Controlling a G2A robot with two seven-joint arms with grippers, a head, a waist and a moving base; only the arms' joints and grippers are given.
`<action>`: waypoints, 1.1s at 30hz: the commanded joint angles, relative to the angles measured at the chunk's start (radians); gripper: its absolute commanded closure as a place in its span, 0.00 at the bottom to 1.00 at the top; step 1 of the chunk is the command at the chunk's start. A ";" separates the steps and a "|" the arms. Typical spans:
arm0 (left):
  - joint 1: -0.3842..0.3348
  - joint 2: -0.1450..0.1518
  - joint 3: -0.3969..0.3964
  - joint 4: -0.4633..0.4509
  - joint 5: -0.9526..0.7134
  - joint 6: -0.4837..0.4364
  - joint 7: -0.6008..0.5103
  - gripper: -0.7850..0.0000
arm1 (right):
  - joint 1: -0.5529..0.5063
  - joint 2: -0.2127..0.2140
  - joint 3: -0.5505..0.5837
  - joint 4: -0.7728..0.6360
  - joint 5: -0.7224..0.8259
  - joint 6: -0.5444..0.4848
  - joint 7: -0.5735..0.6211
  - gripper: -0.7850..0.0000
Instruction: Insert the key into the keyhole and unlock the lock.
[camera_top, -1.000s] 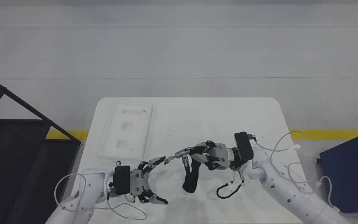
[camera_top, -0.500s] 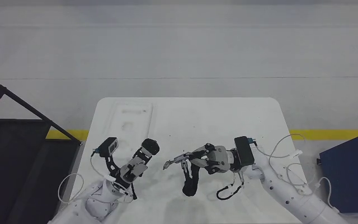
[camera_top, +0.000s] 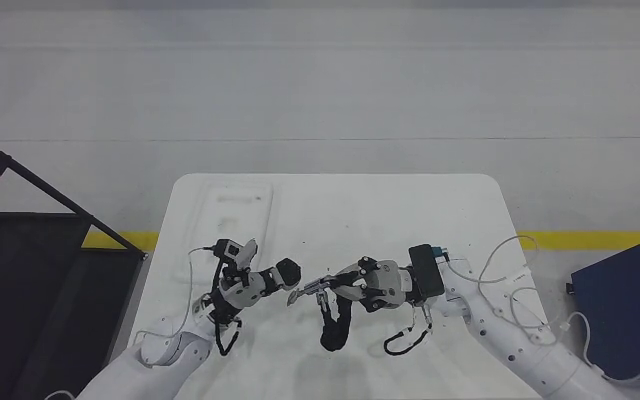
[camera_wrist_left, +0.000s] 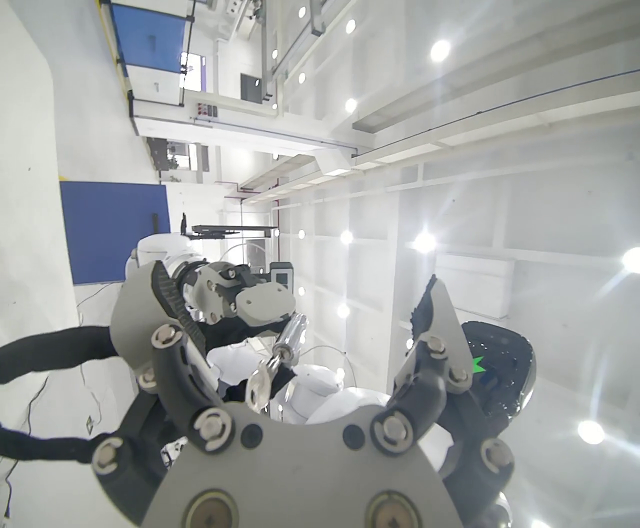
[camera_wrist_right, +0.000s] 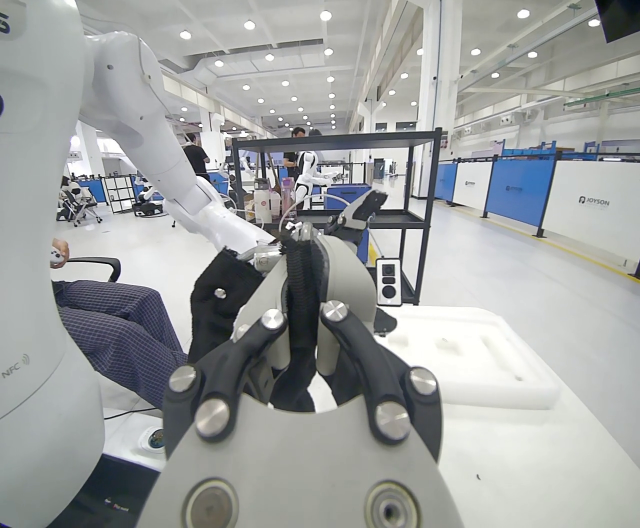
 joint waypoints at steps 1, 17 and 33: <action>0.006 -0.002 -0.003 0.005 0.012 0.014 -0.024 0.00 | -0.001 0.000 0.004 0.002 0.002 0.000 -0.003 1.00; 0.054 -0.030 -0.016 -0.025 -0.034 0.054 -0.158 0.62 | -0.015 -0.005 0.028 0.011 -0.001 0.000 -0.049 1.00; 0.075 -0.053 -0.050 -0.034 -0.005 0.072 -0.197 0.77 | -0.017 -0.008 0.024 0.014 -0.017 0.000 -0.052 1.00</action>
